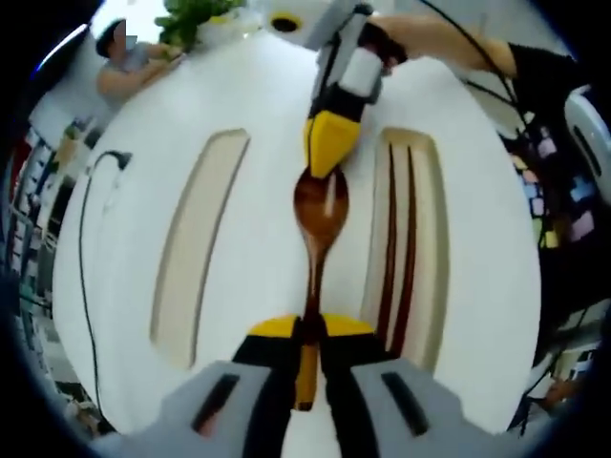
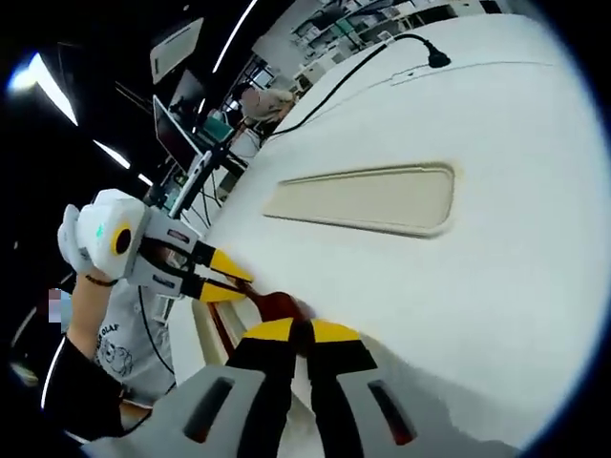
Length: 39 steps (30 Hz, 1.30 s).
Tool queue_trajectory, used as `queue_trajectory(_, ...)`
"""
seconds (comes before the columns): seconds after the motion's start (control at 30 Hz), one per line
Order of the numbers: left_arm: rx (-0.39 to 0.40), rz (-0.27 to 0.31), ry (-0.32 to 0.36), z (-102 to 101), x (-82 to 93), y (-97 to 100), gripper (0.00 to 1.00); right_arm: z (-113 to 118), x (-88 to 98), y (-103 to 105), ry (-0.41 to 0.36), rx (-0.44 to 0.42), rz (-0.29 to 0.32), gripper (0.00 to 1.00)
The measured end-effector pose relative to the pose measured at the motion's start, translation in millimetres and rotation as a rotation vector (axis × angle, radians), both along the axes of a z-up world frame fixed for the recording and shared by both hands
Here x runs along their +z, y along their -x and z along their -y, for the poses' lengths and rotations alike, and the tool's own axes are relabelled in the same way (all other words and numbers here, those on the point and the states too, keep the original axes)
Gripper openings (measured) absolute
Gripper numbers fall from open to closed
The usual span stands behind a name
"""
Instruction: Arrange the utensils inside the cutlery case until each visible utensil rests in its matching compartment.
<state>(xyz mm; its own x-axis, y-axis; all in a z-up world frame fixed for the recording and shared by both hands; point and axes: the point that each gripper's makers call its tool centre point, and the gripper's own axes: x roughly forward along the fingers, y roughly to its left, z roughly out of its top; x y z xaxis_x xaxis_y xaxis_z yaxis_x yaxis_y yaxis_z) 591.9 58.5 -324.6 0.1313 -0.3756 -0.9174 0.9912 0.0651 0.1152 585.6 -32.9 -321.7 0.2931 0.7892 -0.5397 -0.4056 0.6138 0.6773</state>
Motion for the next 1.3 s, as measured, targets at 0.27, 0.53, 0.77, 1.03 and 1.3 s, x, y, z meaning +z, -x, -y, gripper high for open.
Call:
queue_trajectory(0.27,-0.013,0.065,0.040,10.5,14.2,-12.1,0.07,9.9,20.2,-12.0,-0.037,-0.051,0.086,0.01)
queue_trajectory(0.53,-0.035,0.132,0.038,11.6,39.4,-3.9,0.08,10.4,49.0,-1.5,-0.077,-0.050,0.179,0.02)
queue_trajectory(0.77,-0.054,0.158,0.030,7.4,50.0,10.8,0.07,6.5,63.4,10.7,-0.070,-0.033,0.239,0.02)
queue_trajectory(1.03,-0.068,0.186,0.061,4.7,64.8,27.8,0.07,4.9,72.1,29.2,-0.084,-0.034,0.286,0.02)
queue_trajectory(1.3,-0.100,0.184,0.067,2.9,46.5,53.6,0.07,2.0,67.4,44.3,-0.069,-0.025,0.340,0.02)
